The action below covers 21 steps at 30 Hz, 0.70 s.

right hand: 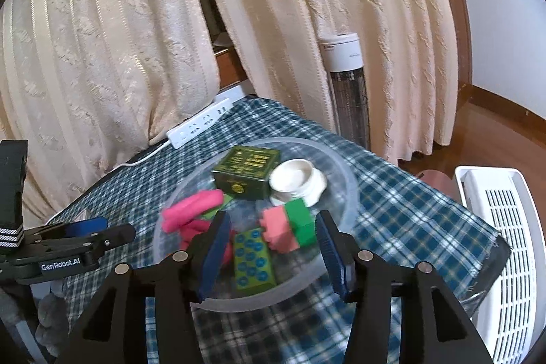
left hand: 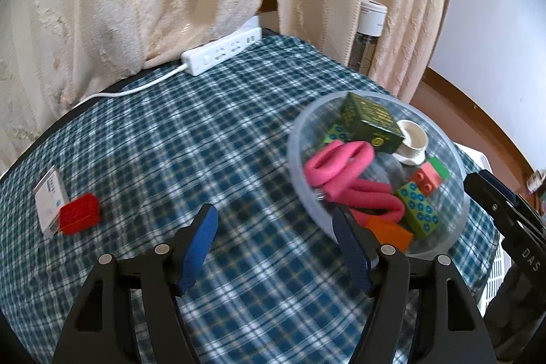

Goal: Organize objects
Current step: 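Move both tools back toward the red block and white medicine box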

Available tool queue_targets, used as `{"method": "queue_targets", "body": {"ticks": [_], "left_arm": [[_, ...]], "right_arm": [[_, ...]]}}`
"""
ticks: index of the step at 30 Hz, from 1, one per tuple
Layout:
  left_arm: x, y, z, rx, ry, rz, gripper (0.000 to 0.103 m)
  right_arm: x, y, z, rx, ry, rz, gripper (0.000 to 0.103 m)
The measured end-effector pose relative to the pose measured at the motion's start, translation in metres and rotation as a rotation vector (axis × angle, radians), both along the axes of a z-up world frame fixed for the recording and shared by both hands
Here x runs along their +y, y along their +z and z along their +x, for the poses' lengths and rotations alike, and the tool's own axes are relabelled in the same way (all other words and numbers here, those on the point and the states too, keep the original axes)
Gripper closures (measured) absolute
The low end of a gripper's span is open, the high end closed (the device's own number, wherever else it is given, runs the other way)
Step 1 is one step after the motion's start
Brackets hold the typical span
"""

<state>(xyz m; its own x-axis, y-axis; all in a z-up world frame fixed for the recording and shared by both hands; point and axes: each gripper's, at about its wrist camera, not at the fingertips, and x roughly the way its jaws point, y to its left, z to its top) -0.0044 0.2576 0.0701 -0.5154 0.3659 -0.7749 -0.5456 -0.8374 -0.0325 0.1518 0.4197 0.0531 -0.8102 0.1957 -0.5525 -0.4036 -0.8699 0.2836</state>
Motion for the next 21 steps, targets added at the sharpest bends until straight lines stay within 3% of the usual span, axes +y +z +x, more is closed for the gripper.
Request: {"method": "queue_targets", "body": {"ticks": [5, 6, 9, 21], "left_arm": [[-0.025, 0.001, -0.007, 0.002, 0.046, 0.011, 0.032], [-0.03, 0.0, -0.009, 0.002, 0.055, 0.013, 0.032], [-0.046, 0.0, -0.013, 0.003, 0.085, 0.015, 0.032], [-0.128, -0.007, -0.033, -0.004, 0.247, 0.017, 0.032]], "right_arm": [[-0.018, 0.005, -0.011, -0.003, 0.038, 0.009, 0.047], [-0.021, 0.005, -0.013, -0.003, 0.044, 0.01, 0.039], [-0.033, 0.008, -0.018, 0.003, 0.062, 0.02, 0.03], [-0.086, 0.01, -0.055, -0.033, 0.194, 0.02, 0.025]]}}
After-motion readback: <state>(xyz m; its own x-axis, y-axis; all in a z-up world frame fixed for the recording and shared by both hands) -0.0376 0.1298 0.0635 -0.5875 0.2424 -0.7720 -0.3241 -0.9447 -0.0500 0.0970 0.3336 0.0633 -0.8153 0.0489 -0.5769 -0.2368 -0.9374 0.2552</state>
